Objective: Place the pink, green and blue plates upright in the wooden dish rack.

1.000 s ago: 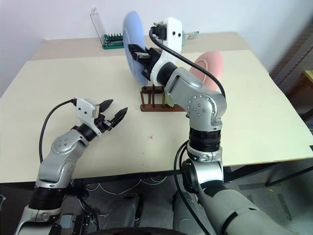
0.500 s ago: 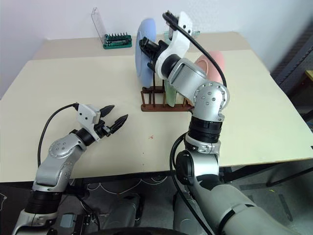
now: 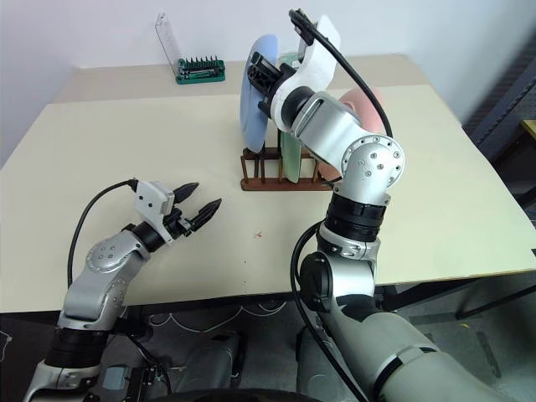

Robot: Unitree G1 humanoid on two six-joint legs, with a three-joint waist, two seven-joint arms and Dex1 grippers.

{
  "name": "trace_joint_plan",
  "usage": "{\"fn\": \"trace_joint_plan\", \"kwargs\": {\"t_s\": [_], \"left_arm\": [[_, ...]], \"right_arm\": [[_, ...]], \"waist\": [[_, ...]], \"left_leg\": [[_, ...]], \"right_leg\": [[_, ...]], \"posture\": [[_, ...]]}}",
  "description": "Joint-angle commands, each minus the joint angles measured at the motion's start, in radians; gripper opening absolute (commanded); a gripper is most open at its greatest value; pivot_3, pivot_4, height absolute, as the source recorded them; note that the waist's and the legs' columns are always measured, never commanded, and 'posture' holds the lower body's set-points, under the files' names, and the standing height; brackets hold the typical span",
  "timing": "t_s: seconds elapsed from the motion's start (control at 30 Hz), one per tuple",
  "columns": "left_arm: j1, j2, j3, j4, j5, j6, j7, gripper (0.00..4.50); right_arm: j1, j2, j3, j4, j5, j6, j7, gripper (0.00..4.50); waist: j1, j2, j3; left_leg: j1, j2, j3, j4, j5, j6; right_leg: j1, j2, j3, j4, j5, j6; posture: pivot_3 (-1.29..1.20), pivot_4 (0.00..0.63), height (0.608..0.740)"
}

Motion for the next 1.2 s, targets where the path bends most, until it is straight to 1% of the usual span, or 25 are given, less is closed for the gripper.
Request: {"fn": "trace_joint_plan", "kwargs": {"t_s": [0.03, 0.37, 0.63, 0.7, 0.73, 0.9, 0.93, 1.07, 1.2], "left_arm": [[0.003, -0.003, 0.008, -0.031, 0.002, -0.022, -0.005, 3.42], [0.018, -0.001, 0.006, -0.043, -0.001, -0.020, -0.013, 3.42], [0.027, -0.005, 0.004, -0.054, -0.001, -0.016, -0.020, 3.42], [0.028, -0.005, 0.004, -0.055, -0.001, -0.015, -0.020, 3.48], [0.028, -0.005, 0.004, -0.056, -0.001, -0.015, -0.020, 3.48], [0.031, -0.007, 0.002, -0.061, 0.001, -0.013, -0.019, 3.48], [0.032, -0.007, 0.002, -0.061, 0.000, -0.013, -0.019, 3.48], [0.032, -0.010, 0.000, -0.059, 0.000, -0.013, -0.020, 3.48], [0.032, -0.014, -0.003, -0.058, 0.001, -0.015, -0.021, 3.48]], "right_arm": [[-0.009, -0.002, 0.002, -0.040, 0.037, -0.004, -0.030, 0.00], [-0.005, -0.008, 0.003, -0.001, 0.034, -0.017, -0.084, 0.00], [-0.020, -0.019, 0.022, 0.068, 0.003, -0.039, -0.069, 0.00], [-0.022, -0.021, 0.023, 0.072, 0.004, -0.042, -0.067, 0.80], [-0.022, -0.021, 0.024, 0.072, 0.004, -0.043, -0.066, 1.12], [-0.026, -0.026, 0.032, 0.073, 0.006, -0.049, -0.050, 3.69], [-0.027, -0.029, 0.036, 0.071, 0.004, -0.052, -0.044, 4.13], [-0.033, -0.046, 0.055, 0.060, 0.001, -0.065, -0.003, 4.13], [-0.058, -0.094, 0.099, 0.036, -0.013, -0.096, 0.105, 4.13]], "waist": [[0.000, 0.000, 0.000], [0.000, 0.000, 0.000], [0.000, 0.000, 0.000], [0.000, 0.000, 0.000], [0.000, 0.000, 0.000], [0.000, 0.000, 0.000], [0.000, 0.000, 0.000], [0.000, 0.000, 0.000], [-0.001, 0.001, 0.000]], "left_leg": [[0.000, 0.000, 0.000, 0.000, 0.000, 0.000], [0.000, 0.000, 0.000, 0.000, 0.000, 0.000], [0.000, 0.000, 0.000, 0.000, 0.000, 0.000], [0.000, 0.000, 0.000, 0.000, 0.000, 0.000], [0.000, 0.000, 0.000, 0.000, 0.000, 0.000], [0.000, 0.000, 0.000, 0.000, 0.000, 0.000], [0.000, 0.000, 0.000, 0.000, 0.000, 0.000], [0.000, 0.000, 0.000, 0.000, 0.000, 0.000], [0.000, 0.000, 0.000, 0.000, 0.000, 0.000]], "right_leg": [[0.000, 0.000, 0.000, 0.000, 0.000, 0.000], [0.000, 0.000, 0.000, 0.000, 0.000, 0.000], [0.000, 0.000, 0.000, 0.000, 0.000, 0.000], [0.000, 0.000, 0.000, 0.000, 0.000, 0.000], [0.000, 0.000, 0.000, 0.000, 0.000, 0.000], [0.000, 0.000, 0.000, 0.000, 0.000, 0.000], [0.000, 0.000, 0.000, 0.000, 0.000, 0.000], [0.000, 0.000, 0.000, 0.000, 0.000, 0.000], [0.000, 0.000, 0.000, -0.001, 0.000, 0.000]], "posture": [[0.00, 0.150, 0.740], [0.00, 0.150, 0.740], [0.00, 0.150, 0.740], [0.00, 0.150, 0.740], [0.00, 0.150, 0.740], [0.00, 0.150, 0.740], [0.00, 0.150, 0.740], [0.00, 0.150, 0.740], [0.00, 0.150, 0.740]]}}
